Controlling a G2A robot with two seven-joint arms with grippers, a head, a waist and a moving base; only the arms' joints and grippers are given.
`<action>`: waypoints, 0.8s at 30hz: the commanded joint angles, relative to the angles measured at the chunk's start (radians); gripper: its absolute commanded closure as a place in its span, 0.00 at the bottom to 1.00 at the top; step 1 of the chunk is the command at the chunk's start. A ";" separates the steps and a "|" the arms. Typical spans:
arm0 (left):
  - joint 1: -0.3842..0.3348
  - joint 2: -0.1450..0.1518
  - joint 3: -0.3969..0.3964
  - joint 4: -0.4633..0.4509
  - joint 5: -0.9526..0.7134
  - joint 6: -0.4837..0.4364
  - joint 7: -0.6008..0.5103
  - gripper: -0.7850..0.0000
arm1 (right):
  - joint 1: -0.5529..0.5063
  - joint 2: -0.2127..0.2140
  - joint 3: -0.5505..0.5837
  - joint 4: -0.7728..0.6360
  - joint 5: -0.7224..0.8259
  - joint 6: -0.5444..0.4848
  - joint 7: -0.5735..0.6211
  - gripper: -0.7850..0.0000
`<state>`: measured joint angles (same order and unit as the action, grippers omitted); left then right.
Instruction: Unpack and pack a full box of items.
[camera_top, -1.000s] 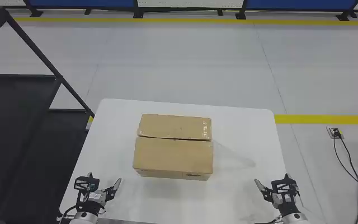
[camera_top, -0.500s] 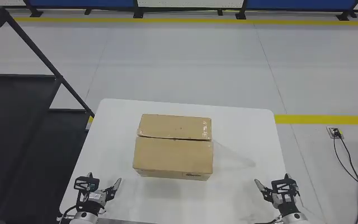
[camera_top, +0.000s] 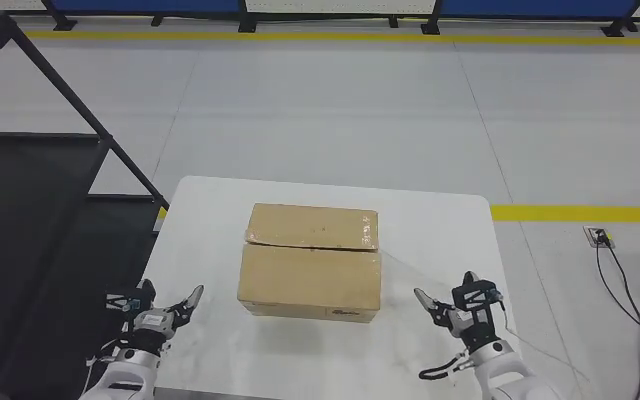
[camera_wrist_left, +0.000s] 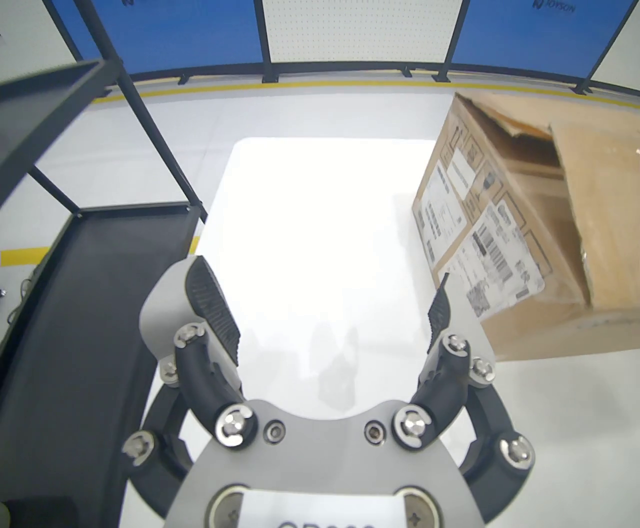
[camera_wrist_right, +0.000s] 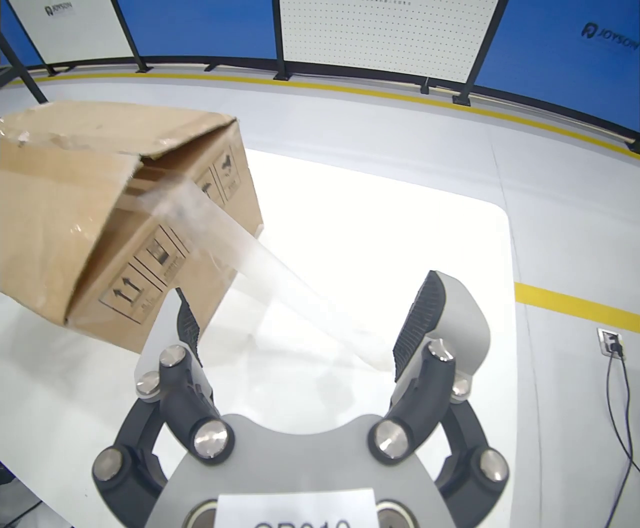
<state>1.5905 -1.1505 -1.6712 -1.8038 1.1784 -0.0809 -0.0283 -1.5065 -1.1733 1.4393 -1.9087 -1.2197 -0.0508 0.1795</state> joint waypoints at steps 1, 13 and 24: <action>-0.022 0.000 0.005 -0.008 0.000 -0.005 -0.014 0.00 | 0.042 -0.004 -0.029 0.006 0.001 0.007 0.020 0.00; -0.034 0.003 0.008 -0.014 0.029 -0.035 -0.040 0.00 | 0.070 -0.007 -0.053 0.000 0.006 0.000 0.054 0.00; -0.150 -0.001 0.046 0.046 -0.018 -0.097 -0.066 0.00 | 0.238 -0.009 -0.018 0.120 0.718 -0.307 0.295 0.00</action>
<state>1.4490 -1.1510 -1.6270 -1.7644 1.1682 -0.1681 -0.0962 -1.2879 -1.1822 1.4218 -1.8085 -0.5804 -0.3528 0.4320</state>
